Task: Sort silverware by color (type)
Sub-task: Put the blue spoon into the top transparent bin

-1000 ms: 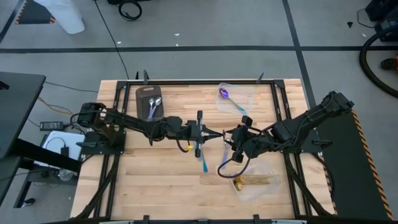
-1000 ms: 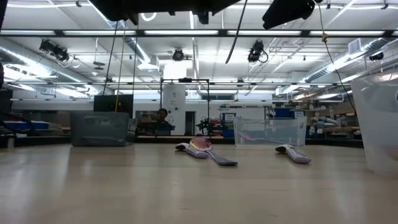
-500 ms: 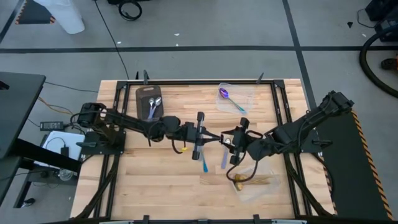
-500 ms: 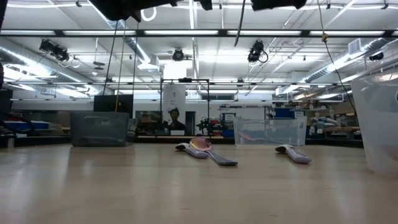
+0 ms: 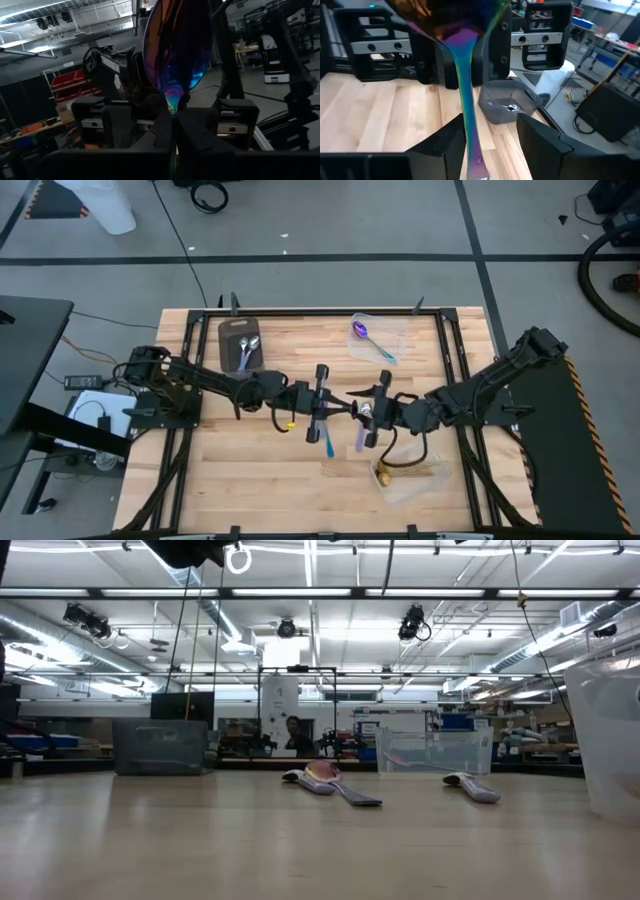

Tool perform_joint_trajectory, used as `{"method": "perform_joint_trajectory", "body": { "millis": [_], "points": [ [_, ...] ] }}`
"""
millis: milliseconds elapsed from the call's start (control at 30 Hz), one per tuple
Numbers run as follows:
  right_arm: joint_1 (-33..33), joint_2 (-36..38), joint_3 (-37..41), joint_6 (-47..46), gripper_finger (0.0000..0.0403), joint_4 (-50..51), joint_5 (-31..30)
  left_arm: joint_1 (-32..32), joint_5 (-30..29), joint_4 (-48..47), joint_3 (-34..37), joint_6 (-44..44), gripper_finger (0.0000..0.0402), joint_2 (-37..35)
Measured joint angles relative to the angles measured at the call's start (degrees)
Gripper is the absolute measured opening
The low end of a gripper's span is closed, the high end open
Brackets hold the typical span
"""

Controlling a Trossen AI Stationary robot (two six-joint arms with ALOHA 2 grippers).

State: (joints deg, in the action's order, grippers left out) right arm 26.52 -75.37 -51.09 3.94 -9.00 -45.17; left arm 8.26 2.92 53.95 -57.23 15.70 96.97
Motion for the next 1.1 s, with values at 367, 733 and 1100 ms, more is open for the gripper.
{"method": "perform_joint_trajectory", "body": {
  "millis": [367,733,1100],
  "points": [
    [-2.68,0.0,0.0,-0.72,0.0239,0.04,5.71,0.01,0.07,0.15,0.0,-0.36,0.0018,0.0],
    [-3.99,0.0,0.0,3.81,0.0243,-2.35,9.08,0.01,0.04,0.19,0.0,-0.47,0.0018,0.0],
    [-2.85,0.0,0.0,2.58,0.0147,0.01,7.69,-0.34,-0.02,-0.41,0.0,0.12,0.0018,0.02]
  ]
}}
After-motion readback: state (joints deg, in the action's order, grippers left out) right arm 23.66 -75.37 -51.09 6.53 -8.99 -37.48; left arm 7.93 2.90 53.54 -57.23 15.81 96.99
